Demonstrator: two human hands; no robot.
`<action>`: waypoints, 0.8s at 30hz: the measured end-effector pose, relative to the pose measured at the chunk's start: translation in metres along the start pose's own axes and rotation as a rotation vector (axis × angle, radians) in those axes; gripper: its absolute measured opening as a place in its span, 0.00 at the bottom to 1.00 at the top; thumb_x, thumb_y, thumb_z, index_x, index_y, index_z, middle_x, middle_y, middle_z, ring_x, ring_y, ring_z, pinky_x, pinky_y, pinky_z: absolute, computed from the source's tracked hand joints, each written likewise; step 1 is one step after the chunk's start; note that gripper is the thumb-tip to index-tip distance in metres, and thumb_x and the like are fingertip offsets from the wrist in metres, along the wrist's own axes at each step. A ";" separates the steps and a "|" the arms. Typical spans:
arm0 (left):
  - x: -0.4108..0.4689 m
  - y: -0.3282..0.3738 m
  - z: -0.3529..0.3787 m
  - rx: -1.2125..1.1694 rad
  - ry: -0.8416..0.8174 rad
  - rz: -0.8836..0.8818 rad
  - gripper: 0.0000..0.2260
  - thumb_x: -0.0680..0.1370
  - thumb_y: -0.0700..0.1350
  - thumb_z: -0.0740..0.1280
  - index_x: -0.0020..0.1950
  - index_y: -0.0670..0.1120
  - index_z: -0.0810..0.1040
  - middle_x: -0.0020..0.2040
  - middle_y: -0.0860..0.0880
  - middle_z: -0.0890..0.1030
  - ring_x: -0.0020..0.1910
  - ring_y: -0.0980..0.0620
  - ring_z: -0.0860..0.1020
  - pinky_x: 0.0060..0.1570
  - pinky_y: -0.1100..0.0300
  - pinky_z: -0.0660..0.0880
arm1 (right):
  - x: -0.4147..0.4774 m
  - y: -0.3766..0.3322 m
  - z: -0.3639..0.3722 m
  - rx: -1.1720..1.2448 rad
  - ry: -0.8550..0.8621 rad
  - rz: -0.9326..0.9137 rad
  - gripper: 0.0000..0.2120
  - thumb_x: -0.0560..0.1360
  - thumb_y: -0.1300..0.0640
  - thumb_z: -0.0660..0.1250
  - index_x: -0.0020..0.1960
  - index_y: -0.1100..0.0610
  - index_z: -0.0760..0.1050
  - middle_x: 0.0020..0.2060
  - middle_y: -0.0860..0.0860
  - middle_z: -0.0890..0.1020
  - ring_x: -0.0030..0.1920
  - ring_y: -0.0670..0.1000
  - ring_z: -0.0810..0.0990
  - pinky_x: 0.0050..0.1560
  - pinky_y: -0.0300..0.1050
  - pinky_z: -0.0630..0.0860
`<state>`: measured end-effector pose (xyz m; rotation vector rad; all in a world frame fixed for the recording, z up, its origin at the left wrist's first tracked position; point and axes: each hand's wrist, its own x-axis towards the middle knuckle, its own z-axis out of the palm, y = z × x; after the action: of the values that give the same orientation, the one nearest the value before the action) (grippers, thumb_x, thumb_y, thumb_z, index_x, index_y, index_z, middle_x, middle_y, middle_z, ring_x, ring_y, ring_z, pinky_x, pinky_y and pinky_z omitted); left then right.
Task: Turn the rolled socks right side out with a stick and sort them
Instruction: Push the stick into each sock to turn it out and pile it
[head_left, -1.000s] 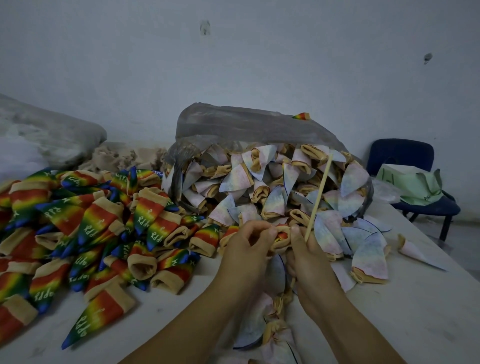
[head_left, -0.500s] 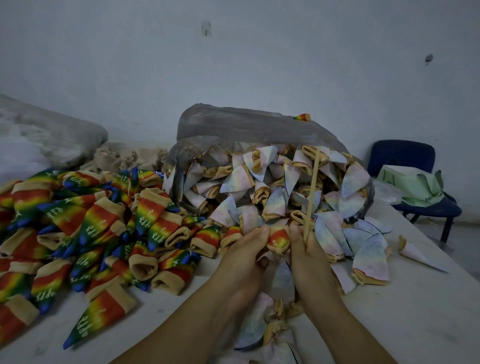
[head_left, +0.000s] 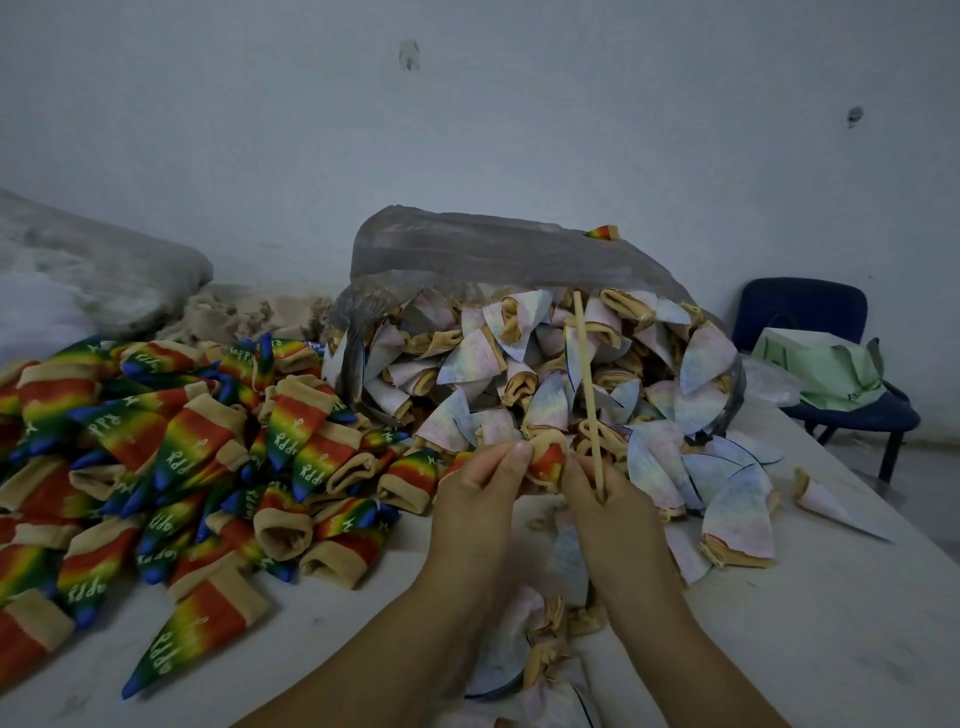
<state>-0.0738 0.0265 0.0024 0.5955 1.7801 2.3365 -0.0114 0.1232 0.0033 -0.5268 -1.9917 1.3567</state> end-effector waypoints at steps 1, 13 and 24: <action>-0.001 0.001 -0.001 0.059 -0.003 0.051 0.08 0.80 0.44 0.67 0.47 0.52 0.85 0.47 0.50 0.86 0.51 0.55 0.83 0.52 0.61 0.77 | 0.001 -0.001 -0.001 0.038 -0.008 0.038 0.09 0.77 0.46 0.63 0.41 0.45 0.77 0.35 0.48 0.82 0.35 0.43 0.79 0.34 0.36 0.74; 0.004 0.012 0.001 -0.672 -0.089 -0.458 0.09 0.82 0.43 0.62 0.51 0.40 0.79 0.44 0.44 0.83 0.36 0.54 0.80 0.30 0.66 0.77 | 0.005 -0.016 -0.003 0.788 -0.133 0.364 0.10 0.79 0.61 0.59 0.39 0.58 0.72 0.18 0.48 0.63 0.17 0.44 0.58 0.18 0.36 0.59; 0.014 0.012 -0.004 -0.735 -0.144 -0.642 0.19 0.79 0.30 0.57 0.32 0.35 0.81 0.31 0.42 0.79 0.21 0.56 0.69 0.17 0.69 0.60 | -0.002 -0.010 -0.004 0.909 -0.410 0.278 0.09 0.80 0.60 0.57 0.53 0.63 0.73 0.26 0.51 0.69 0.20 0.42 0.57 0.22 0.35 0.61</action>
<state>-0.0869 0.0244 0.0156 0.0514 0.7633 2.1559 -0.0070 0.1205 0.0126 -0.0876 -1.3588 2.4769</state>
